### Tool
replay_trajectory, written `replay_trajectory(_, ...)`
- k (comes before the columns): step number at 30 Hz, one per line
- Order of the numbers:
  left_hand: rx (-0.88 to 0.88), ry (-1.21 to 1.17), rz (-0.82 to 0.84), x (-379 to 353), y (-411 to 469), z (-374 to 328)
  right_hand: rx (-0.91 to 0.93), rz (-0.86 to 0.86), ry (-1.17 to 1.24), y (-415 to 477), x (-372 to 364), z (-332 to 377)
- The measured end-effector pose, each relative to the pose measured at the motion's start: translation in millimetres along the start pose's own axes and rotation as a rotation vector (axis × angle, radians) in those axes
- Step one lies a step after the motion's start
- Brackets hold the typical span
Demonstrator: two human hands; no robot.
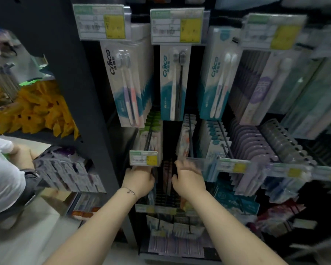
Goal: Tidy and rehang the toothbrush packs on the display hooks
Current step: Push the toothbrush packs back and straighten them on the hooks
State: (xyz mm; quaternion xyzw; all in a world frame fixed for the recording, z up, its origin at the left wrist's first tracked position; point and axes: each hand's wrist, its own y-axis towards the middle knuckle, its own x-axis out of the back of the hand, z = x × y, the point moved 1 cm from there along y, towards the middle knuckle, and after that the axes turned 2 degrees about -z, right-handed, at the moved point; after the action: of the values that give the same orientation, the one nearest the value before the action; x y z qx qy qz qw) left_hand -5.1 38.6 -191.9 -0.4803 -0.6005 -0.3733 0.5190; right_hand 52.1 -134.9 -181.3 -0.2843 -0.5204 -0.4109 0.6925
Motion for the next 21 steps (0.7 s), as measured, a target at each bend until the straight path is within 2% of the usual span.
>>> replay_trajectory(4, -0.085, 0.095, 0.015, 1.0, -23.3, -37.5, 0.043, 0.084, -0.142, -27.2, 12.3, -18.9)
replay_trajectory(8, -0.138, 0.083, 0.009, 9.9, -40.9, -71.8, 0.084, 0.175, -0.239, -46.5, 30.6, -35.1)
replay_trajectory(14, -0.134, 0.082, 0.048, 46.0, -51.9, -113.6, 0.178, 0.122, -0.203, -60.9, 89.0, -43.6)
replay_trajectory(18, -0.077, 0.079, -0.024, 87.1, -56.0, -138.8, 0.187, 0.104, -0.122, -62.4, 135.3, -51.3)
replay_trajectory(21, -0.057, 0.028, -0.098, 115.3, -52.0, -153.1, 0.157, 0.031, -0.057, -58.9, 167.5, -65.0)
